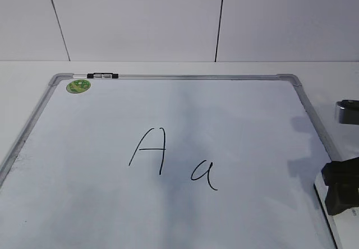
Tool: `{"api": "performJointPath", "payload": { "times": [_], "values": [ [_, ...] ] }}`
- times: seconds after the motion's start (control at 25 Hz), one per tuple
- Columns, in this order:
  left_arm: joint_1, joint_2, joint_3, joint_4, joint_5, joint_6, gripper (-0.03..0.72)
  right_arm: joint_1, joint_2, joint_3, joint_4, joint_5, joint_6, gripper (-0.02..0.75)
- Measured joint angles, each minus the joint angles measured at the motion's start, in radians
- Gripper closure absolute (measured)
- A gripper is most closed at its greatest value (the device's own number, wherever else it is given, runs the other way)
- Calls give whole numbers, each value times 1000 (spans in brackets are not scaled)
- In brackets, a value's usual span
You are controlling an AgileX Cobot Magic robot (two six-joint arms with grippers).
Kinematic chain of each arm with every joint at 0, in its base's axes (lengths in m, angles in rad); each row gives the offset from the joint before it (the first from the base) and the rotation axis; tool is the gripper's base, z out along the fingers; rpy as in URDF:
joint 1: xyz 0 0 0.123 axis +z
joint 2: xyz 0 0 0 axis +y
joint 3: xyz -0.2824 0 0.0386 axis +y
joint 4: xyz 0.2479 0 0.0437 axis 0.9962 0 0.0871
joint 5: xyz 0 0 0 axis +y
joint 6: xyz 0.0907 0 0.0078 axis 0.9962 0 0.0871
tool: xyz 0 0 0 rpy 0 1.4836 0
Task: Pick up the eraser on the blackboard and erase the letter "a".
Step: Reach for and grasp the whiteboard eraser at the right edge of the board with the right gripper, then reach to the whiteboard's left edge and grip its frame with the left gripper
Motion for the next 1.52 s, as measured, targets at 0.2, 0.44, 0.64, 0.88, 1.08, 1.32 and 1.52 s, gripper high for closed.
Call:
{"api": "performJointPath", "payload": {
  "times": [0.2,0.44,0.64,0.88,1.08,1.32,1.52],
  "values": [
    [0,0,0,0,0,0,382,0,24,0,-2,-17,3,85],
    [0,0,0,0,0,0,381,0,52,0,-2,-28,3,85],
    [0,0,0,0,0,0,381,0,68,0,-10,-28,3,85],
    [0,0,0,0,0,0,381,0,74,0,-26,-28,18,85],
    [0,0,0,0,0,0,381,0,74,0,-26,-42,22,85],
    [0,0,0,0,0,0,381,0,95,0,-26,-51,22,85],
    [0,0,0,0,0,0,381,0,109,0,-26,-53,22,97]
  ]
}}
